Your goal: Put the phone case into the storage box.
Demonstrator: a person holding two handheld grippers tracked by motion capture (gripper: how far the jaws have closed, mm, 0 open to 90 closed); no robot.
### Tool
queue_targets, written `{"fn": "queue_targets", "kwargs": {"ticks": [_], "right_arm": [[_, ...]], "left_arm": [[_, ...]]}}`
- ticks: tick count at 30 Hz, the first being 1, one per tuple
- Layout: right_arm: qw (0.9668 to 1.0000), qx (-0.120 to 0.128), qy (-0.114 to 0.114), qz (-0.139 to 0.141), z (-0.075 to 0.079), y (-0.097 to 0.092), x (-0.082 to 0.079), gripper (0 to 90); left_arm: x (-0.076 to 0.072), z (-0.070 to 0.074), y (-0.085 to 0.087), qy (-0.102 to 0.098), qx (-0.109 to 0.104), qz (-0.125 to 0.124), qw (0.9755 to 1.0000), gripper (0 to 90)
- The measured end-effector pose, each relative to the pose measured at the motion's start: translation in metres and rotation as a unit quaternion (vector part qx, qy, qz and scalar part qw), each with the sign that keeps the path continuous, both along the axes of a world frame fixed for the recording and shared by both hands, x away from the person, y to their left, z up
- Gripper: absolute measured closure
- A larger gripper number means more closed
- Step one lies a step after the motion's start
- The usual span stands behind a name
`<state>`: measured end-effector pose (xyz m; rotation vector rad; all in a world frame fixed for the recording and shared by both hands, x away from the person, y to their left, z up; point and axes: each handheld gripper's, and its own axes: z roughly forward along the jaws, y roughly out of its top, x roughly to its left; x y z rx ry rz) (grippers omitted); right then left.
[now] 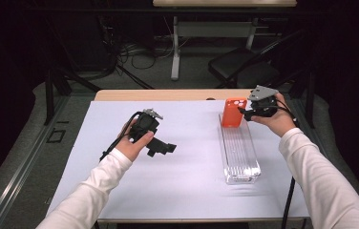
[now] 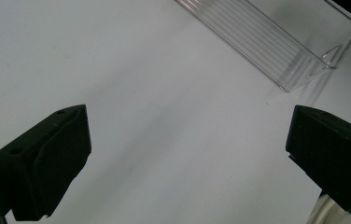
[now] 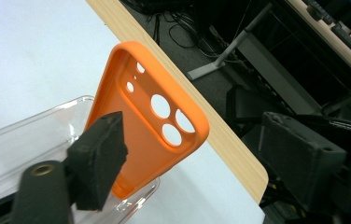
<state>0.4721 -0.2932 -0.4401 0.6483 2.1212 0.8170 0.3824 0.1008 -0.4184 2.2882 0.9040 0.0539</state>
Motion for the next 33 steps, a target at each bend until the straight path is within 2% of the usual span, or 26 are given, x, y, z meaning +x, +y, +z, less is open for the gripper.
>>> {"fn": "queue_targets", "kwargs": {"ticks": [5,11,19,22,27,32,33], "right_arm": [[0.9991,0.027,0.031,-0.005,0.002,0.001,0.0,14.5],[0.997,0.056,0.054,-0.008,0.006,0.001,-0.001,11.7],[0.9902,0.099,0.097,-0.016,0.012,0.001,-0.001,0.0],[0.9883,0.11,0.104,-0.016,0.014,0.002,-0.003,0.0],[0.9829,0.14,0.12,-0.011,0.019,0.004,-0.006,0.0],[0.9798,0.147,0.135,-0.018,0.022,0.007,-0.009,0.0],[0.98,0.144,0.136,-0.021,0.022,0.008,-0.01,0.0]], "left_arm": [[0.0,0.001,0.001,-0.001,-0.001,0.001,1.0,0.4],[0.0,0.002,0.002,-0.001,-0.003,0.003,1.0,0.5],[0.0,0.003,0.004,-0.001,-0.005,0.004,1.0,0.4],[0.0,0.003,0.005,-0.001,-0.009,0.007,0.9999,0.5],[0.0,0.004,0.006,-0.003,-0.009,0.006,0.9999,0.5],[0.0,0.005,0.007,-0.003,-0.015,0.01,0.9998,0.5],[0.0,0.005,0.008,-0.004,-0.011,0.007,0.9999,0.5]]}}
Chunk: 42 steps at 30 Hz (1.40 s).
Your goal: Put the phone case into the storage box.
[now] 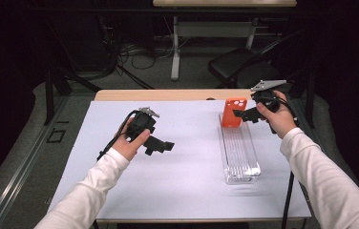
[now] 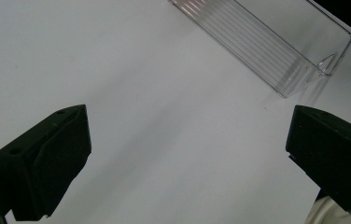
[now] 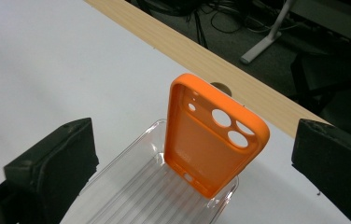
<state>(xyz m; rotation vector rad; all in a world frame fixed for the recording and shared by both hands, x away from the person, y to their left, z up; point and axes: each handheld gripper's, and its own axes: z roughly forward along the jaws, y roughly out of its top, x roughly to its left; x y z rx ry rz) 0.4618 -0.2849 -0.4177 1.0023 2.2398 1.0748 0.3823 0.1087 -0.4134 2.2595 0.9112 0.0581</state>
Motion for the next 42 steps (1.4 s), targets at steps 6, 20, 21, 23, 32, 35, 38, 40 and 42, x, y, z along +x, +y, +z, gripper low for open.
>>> {"fn": "queue_targets", "kwargs": {"ticks": [6,20,21,23,32,35,38,40,42], "right_arm": [[0.9999,0.002,0.01,-0.012,0.004,0.004,-0.004,0.0],[0.9988,0.011,0.043,-0.022,0.006,0.01,-0.009,0.0],[0.9987,0.013,0.042,-0.025,0.006,0.01,-0.009,0.0],[0.9983,0.014,0.046,-0.032,0.008,0.01,-0.01,0.0],[0.9974,0.016,0.055,-0.044,0.01,0.015,-0.017,0.0],[0.9973,0.017,0.058,-0.041,0.01,0.017,-0.02,0.0],[0.9973,0.019,0.063,-0.034,0.009,0.018,-0.022,0.4],[0.9971,0.021,0.066,-0.033,0.009,0.019,-0.023,0.4],[0.9971,0.021,0.066,-0.032,0.009,0.02,-0.024,0.6]], "left_arm": [[-0.001,0.001,0.001,-0.002,-0.003,0.003,1.0,0.5],[-0.001,0.001,0.002,-0.001,-0.003,0.003,1.0,0.4],[-0.001,0.001,0.002,-0.002,-0.002,0.003,1.0,0.5],[-0.001,0.001,0.003,-0.003,-0.005,0.004,1.0,0.5],[-0.002,0.001,0.003,-0.003,-0.008,0.006,0.9999,0.5],[-0.002,0.001,0.003,-0.004,-0.006,0.004,1.0,0.5],[-0.002,0.002,0.003,-0.005,-0.009,0.002,0.9999,0.5],[-0.003,0.003,0.002,-0.005,-0.01,0.003,0.9999,0.5],[-0.003,0.004,0.002,-0.003,-0.012,0.001,0.9999,0.5]]}}
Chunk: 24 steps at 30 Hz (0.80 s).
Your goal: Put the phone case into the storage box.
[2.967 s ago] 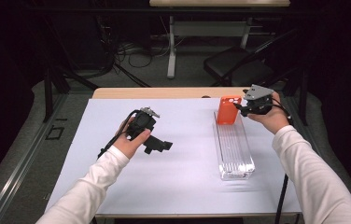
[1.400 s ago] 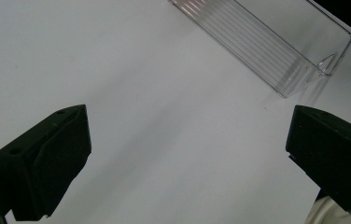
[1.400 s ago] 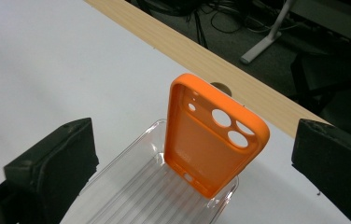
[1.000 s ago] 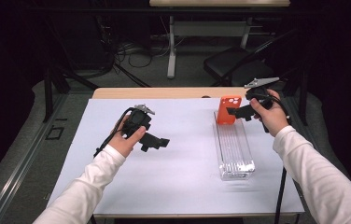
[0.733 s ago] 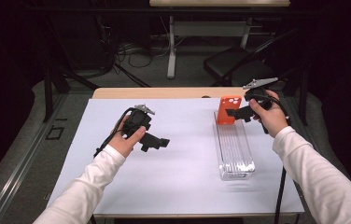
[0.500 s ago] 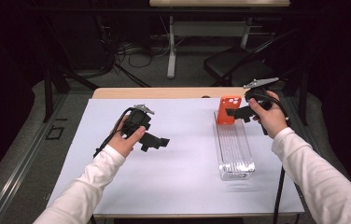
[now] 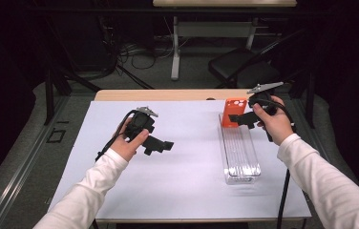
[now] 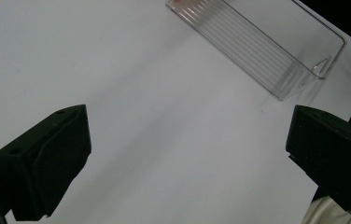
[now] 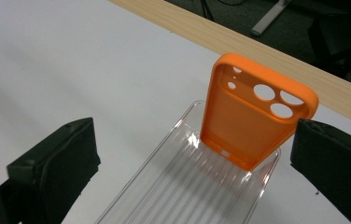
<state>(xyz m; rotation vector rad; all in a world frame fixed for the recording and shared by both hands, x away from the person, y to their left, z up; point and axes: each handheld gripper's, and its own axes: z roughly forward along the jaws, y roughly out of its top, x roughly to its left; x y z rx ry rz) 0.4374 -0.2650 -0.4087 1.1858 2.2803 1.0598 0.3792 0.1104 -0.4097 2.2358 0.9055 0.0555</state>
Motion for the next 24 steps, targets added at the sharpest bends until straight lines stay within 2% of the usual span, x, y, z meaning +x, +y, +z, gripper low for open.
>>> {"fn": "queue_targets", "kwargs": {"ticks": [12,14,16,24], "right_arm": [[0.9995,0.016,-0.006,0.027,0.004,0.012,-0.012,0.6],[0.9994,0.012,-0.007,0.032,0.004,0.016,-0.014,0.6],[0.9992,-0.002,-0.011,0.038,0.002,0.019,-0.015,0.6],[0.9981,0.002,-0.007,0.062,-0.003,0.03,-0.02,0.7]], "left_arm": [[-0.001,0.004,0.003,-0.006,-0.008,-0.003,0.9999,0.5],[-0.003,0.003,0.003,-0.005,-0.004,-0.007,1.0,0.5],[-0.004,0.003,0.004,-0.006,-0.003,-0.006,1.0,0.5],[-0.006,0.004,0.006,-0.009,-0.007,-0.005,0.9999,0.4]]}}
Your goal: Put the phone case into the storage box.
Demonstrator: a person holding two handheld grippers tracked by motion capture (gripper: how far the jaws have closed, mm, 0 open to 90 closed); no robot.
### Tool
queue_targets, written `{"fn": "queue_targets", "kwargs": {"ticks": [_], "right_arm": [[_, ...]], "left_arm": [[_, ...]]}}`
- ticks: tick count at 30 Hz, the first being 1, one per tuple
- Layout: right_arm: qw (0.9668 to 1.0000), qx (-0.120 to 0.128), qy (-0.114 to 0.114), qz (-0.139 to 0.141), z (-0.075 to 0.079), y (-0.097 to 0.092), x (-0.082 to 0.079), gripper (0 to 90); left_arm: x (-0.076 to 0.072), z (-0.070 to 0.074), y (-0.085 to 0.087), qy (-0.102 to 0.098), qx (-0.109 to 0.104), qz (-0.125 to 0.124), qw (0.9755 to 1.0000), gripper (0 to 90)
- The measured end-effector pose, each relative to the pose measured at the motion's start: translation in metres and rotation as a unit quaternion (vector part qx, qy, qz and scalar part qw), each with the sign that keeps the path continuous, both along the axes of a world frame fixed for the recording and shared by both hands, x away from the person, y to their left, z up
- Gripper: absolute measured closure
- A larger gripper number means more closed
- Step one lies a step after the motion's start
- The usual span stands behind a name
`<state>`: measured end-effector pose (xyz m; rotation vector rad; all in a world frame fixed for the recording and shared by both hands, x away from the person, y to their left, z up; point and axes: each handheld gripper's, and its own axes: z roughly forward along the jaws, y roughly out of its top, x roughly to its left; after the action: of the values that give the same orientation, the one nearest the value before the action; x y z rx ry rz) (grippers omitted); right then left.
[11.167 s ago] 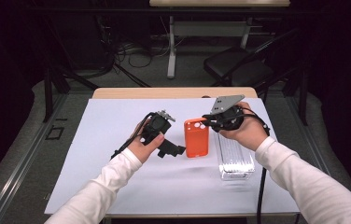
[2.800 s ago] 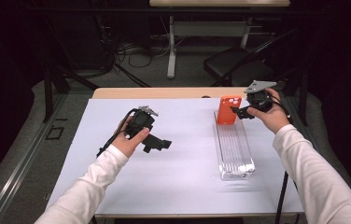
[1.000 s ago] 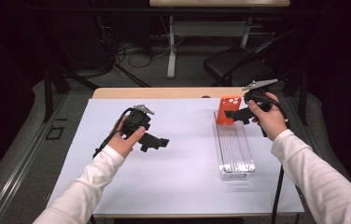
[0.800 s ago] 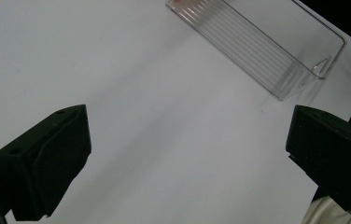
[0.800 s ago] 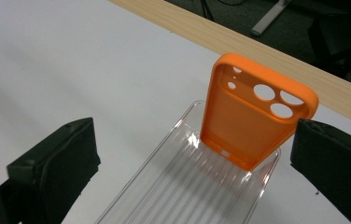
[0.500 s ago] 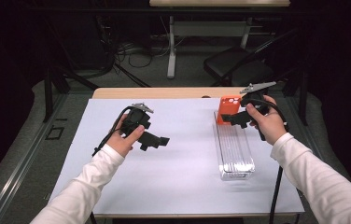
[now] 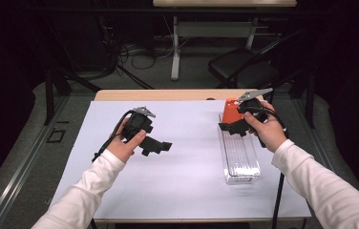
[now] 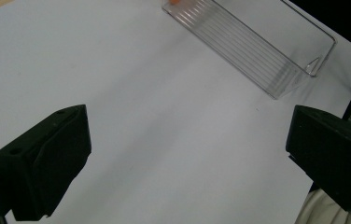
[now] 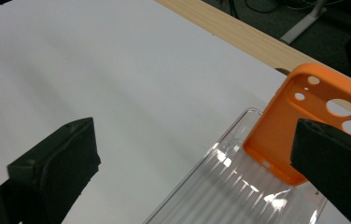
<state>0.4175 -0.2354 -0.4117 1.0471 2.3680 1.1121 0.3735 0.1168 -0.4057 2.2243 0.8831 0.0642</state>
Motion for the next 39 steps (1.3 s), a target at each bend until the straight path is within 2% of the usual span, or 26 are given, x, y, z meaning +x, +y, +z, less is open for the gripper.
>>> {"fn": "queue_targets", "kwargs": {"ticks": [10,16,19,24,28,32,36,39], "right_arm": [[0.9998,0.016,0.002,0.015,-0.007,0.009,-0.01,1.5],[0.9991,0.028,0.0,0.032,-0.011,0.02,-0.025,1.8],[0.9986,0.028,-0.007,0.044,-0.013,0.027,-0.033,1.8],[0.9976,0.03,-0.005,0.063,-0.017,0.038,-0.045,1.9],[0.9972,0.023,-0.004,0.07,-0.024,0.044,-0.054,2.3],[0.9969,0.022,-0.003,0.075,-0.028,0.047,-0.063,2.3],[0.9966,0.026,-0.006,0.079,-0.032,0.049,-0.071,2.3],[0.9967,0.024,-0.004,0.078,-0.036,0.05,-0.076,2.3]], "left_arm": [[-0.007,-0.004,0.001,0.002,-0.011,-0.005,0.9999,0.5],[-0.016,-0.005,0.005,-0.005,-0.015,0.0,0.9999,0.4],[-0.02,-0.005,0.007,-0.011,-0.008,0.004,0.9999,0.5],[-0.028,-0.007,0.008,-0.019,-0.004,0.005,0.9998,0.5],[-0.035,-0.009,0.01,-0.018,-0.02,0.006,0.9996,0.5],[-0.043,-0.013,0.009,-0.013,-0.019,0.001,0.9997,0.5],[-0.049,-0.017,0.009,-0.025,-0.011,0.006,0.9996,0.5],[-0.053,-0.021,0.011,-0.025,-0.018,0.01,0.9995,0.5]]}}
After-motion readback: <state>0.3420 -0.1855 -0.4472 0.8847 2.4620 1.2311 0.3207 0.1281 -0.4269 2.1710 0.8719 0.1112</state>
